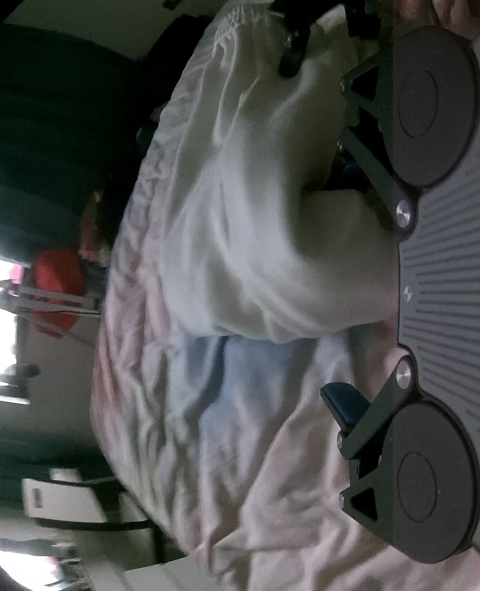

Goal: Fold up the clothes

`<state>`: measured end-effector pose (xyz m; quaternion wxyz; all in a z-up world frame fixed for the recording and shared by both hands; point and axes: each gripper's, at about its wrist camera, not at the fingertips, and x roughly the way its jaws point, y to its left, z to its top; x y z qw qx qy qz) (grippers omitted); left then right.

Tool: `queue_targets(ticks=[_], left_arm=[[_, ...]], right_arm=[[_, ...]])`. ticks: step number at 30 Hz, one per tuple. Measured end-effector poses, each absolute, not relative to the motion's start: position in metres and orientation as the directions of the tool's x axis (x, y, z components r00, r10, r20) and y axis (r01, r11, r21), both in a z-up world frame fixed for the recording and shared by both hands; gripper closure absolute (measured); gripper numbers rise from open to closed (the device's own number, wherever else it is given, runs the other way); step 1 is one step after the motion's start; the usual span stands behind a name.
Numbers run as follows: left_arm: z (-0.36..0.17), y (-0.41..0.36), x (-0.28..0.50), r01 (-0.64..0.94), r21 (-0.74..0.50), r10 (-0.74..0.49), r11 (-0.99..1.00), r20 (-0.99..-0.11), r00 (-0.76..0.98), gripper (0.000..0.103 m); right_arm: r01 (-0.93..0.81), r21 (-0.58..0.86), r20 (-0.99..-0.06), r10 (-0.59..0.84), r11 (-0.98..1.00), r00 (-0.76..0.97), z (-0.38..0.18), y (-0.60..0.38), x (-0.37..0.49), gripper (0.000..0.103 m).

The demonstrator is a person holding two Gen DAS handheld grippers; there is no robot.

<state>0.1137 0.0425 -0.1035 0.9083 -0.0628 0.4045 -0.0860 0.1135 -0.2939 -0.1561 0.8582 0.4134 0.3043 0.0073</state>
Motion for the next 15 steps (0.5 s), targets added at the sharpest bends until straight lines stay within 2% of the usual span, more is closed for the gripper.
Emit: queue_targets(ticks=[1,3,4,6,8,11,15], left_arm=[[-0.103,0.046,0.115,0.101,-0.209,-0.224,0.973,-0.734,0.641,0.0],[-0.101,0.056,0.117,0.102,-0.299,-0.3,0.949,-0.753,0.585,0.0],[-0.101,0.06,0.119,0.1,-0.345,-0.34,0.933,-0.758,0.556,0.0],[-0.1,0.071,0.117,0.098,-0.451,-0.434,0.887,-0.745,0.507,0.0],[-0.096,0.083,0.11,0.099,-0.536,-0.508,0.838,-0.702,0.499,0.0],[-0.089,0.098,0.103,0.111,-0.632,-0.587,0.767,-0.621,0.52,0.0],[-0.106,0.109,0.119,-0.005,-0.697,-0.578,0.717,-0.598,0.555,0.0]], right_arm=[[0.242,0.708,-0.516,0.253,0.663,0.818,-0.153,-0.293,0.112,0.025],[0.25,0.706,-0.515,0.238,0.662,0.824,-0.15,-0.294,0.108,0.039],[0.254,0.707,-0.513,0.231,0.66,0.827,-0.149,-0.295,0.106,0.043],[0.255,0.709,-0.501,0.215,0.658,0.839,-0.144,-0.294,0.102,0.055],[0.25,0.708,-0.485,0.197,0.661,0.852,-0.138,-0.293,0.096,0.06],[0.246,0.706,-0.474,0.184,0.664,0.861,-0.135,-0.296,0.092,0.061],[0.254,0.7,-0.48,0.177,0.667,0.859,-0.136,-0.295,0.095,0.061]])
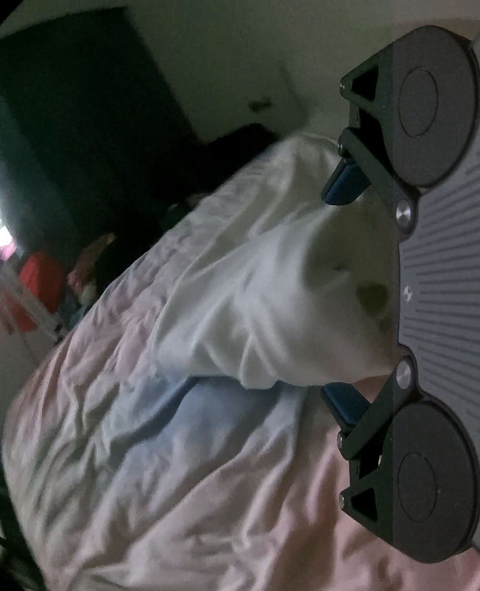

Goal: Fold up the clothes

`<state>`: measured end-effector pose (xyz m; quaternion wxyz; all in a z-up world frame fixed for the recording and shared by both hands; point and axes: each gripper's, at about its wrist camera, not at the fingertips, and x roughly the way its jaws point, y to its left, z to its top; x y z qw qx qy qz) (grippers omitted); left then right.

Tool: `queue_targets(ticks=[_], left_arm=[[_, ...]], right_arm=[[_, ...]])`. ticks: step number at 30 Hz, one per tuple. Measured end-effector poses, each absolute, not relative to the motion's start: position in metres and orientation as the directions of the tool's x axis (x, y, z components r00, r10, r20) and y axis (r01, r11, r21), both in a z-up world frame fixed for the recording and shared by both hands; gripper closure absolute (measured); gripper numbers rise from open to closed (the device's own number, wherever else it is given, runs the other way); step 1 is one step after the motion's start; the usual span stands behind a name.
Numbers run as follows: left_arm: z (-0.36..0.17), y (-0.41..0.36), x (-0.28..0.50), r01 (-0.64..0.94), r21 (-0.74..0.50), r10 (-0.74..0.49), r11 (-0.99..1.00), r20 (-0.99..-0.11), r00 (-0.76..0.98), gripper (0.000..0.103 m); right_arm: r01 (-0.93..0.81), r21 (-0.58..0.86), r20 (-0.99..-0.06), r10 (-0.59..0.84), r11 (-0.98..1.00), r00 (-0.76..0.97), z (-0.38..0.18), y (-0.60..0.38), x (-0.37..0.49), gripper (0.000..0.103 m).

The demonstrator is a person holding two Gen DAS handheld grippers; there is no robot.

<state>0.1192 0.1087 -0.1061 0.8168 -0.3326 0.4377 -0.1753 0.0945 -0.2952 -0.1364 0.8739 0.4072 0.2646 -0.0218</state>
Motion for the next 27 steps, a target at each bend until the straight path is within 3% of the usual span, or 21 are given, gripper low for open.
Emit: queue_targets(ticks=[5,10,13,16,18,19,23,25,27], left_arm=[[-0.124,0.105,0.139,-0.058,-0.706,-0.548,0.705,-0.595,0.589,0.0],[-0.132,0.103,0.148,-0.052,-0.753,-0.597,0.656,-0.56,0.574,0.0],[-0.14,0.109,0.153,-0.083,-0.791,-0.623,0.606,-0.538,0.568,0.0],[-0.142,0.112,0.154,-0.1,-0.802,-0.628,0.588,-0.532,0.568,0.0],[-0.142,0.11,0.153,-0.095,-0.801,-0.625,0.591,-0.53,0.574,0.0],[-0.142,0.11,0.153,-0.089,-0.801,-0.627,0.592,-0.527,0.574,0.001],[-0.144,0.106,0.156,-0.08,-0.798,-0.636,0.598,-0.533,0.558,0.007],[-0.142,0.105,0.157,-0.072,-0.799,-0.639,0.597,-0.527,0.56,0.016],[-0.133,0.099,0.153,-0.026,-0.759,-0.613,0.65,-0.544,0.573,0.024]], right_arm=[[0.261,0.706,-0.483,0.179,0.659,0.857,-0.139,-0.296,0.095,0.061],[0.259,0.731,-0.471,0.193,0.631,0.861,-0.143,-0.299,0.094,0.06],[0.27,0.763,-0.469,0.216,0.587,0.857,-0.148,-0.303,0.095,0.052],[0.285,0.778,-0.477,0.233,0.56,0.847,-0.151,-0.305,0.097,0.037],[0.28,0.786,-0.469,0.238,0.551,0.85,-0.153,-0.304,0.1,0.017],[0.279,0.787,-0.468,0.238,0.551,0.851,-0.154,-0.303,0.102,0.016],[0.273,0.751,-0.496,0.24,0.601,0.835,-0.158,-0.292,0.113,0.019],[0.259,0.705,-0.506,0.213,0.66,0.836,-0.153,-0.285,0.113,0.033],[0.249,0.691,-0.491,0.189,0.679,0.85,-0.145,-0.282,0.107,0.055]])
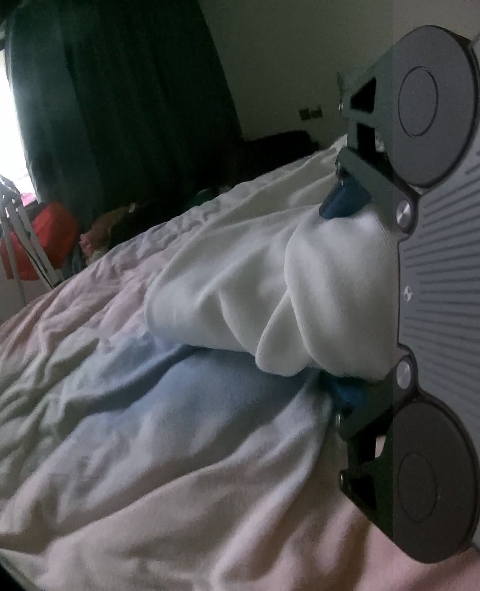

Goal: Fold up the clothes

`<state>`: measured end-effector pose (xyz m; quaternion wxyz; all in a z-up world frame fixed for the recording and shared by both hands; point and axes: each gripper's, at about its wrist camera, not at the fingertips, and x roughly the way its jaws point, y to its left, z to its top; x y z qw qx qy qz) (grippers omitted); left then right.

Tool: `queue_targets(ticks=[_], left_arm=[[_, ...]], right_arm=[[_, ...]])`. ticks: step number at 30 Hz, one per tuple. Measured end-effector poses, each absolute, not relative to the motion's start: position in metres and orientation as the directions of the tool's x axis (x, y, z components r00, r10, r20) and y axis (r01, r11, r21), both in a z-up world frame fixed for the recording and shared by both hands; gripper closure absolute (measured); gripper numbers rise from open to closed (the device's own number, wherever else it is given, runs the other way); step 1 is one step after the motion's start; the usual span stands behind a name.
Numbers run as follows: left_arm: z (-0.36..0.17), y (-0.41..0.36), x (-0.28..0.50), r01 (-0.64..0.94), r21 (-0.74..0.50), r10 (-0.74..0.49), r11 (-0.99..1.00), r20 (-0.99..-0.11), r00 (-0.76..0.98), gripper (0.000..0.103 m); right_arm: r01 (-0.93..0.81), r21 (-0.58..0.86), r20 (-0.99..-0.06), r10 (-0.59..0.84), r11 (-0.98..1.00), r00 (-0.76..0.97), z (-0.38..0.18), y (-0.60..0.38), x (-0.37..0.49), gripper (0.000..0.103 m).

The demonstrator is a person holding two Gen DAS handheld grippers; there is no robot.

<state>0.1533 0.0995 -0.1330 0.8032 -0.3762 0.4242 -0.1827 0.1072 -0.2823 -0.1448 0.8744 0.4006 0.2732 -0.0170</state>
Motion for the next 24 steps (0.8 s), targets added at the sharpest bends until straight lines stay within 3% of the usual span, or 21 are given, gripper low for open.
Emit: queue_targets(ticks=[2,7,14,24], left_arm=[[-0.122,0.091,0.148,0.031,-0.706,-0.581,0.707,-0.555,0.595,0.038],[-0.09,0.071,0.133,0.157,-0.596,-0.527,0.788,-0.519,0.673,0.052],[-0.04,0.014,0.146,0.282,-0.571,-0.577,0.771,-0.438,0.69,0.056],[0.004,-0.218,0.252,0.443,-0.531,-0.678,0.722,-0.414,0.608,0.057]], right_arm=[[0.237,0.688,-0.467,0.169,0.686,0.868,-0.136,-0.281,0.1,0.064],[0.232,0.672,-0.425,0.109,0.704,0.899,-0.105,-0.276,0.083,0.067],[0.303,0.617,-0.456,0.017,0.726,0.89,-0.037,-0.317,0.075,0.068],[0.446,0.639,-0.423,-0.198,0.626,0.884,-0.003,-0.489,0.11,0.067]])
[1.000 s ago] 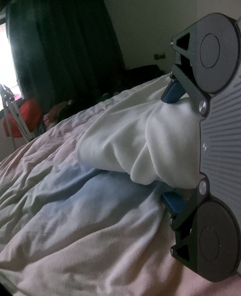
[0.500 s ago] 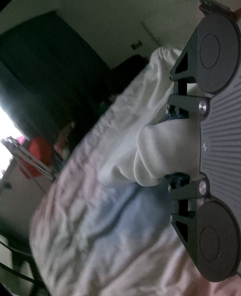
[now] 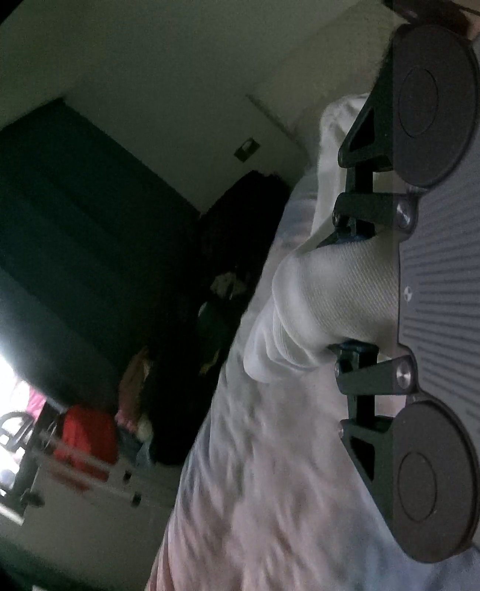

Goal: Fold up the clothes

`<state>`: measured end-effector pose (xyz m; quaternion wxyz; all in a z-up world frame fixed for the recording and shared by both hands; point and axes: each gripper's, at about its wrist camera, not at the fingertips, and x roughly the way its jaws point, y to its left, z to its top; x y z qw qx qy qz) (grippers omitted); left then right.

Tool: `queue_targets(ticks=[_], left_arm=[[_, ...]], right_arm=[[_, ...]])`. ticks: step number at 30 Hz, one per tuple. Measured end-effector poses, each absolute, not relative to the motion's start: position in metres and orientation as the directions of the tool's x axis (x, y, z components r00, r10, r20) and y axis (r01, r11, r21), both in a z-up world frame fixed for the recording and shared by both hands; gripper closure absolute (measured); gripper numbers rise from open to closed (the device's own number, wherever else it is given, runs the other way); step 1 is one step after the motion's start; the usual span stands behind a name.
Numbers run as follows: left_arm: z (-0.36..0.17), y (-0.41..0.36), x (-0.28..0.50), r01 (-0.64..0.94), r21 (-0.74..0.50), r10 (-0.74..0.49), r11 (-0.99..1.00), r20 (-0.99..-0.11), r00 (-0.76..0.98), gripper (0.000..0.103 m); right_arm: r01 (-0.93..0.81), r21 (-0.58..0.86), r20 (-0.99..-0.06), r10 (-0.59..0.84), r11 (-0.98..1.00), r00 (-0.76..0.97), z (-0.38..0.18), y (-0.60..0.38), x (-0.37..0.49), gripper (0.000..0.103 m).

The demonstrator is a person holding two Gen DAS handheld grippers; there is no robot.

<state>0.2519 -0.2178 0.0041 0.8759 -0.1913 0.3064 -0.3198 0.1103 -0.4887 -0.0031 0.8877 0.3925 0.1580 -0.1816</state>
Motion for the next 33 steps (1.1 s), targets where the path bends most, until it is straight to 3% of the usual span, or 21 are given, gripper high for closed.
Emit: queue_targets(ticks=[9,16,19,24,28,33], left_arm=[[-0.059,-0.331,0.33,0.544,-0.478,-0.725,0.689,-0.455,0.518,0.057],[-0.137,-0.315,0.335,0.554,-0.459,-0.715,0.694,-0.522,0.465,0.054],[-0.155,-0.305,0.328,0.548,-0.446,-0.703,0.707,-0.523,0.482,0.048],[-0.132,-0.305,0.308,0.523,-0.375,-0.637,0.765,-0.558,0.532,0.034],[-0.091,-0.294,0.28,0.537,-0.325,-0.612,0.779,-0.584,0.534,0.029],[-0.034,-0.271,0.225,0.592,-0.227,-0.606,0.773,-0.541,0.583,0.022]], right_arm=[[0.503,0.668,-0.381,-0.328,0.548,0.864,-0.078,-0.552,0.142,0.067],[0.513,0.7,-0.396,-0.327,0.497,0.858,-0.149,-0.526,0.114,0.065],[0.522,0.693,-0.394,-0.344,0.497,0.852,-0.162,-0.516,0.107,0.059],[0.586,0.684,-0.494,-0.315,0.434,0.811,-0.15,-0.513,0.098,0.044],[0.65,0.612,-0.579,-0.305,0.45,0.756,-0.122,-0.502,0.076,0.044],[0.648,0.587,-0.579,-0.307,0.486,0.755,-0.08,-0.482,0.031,0.044]])
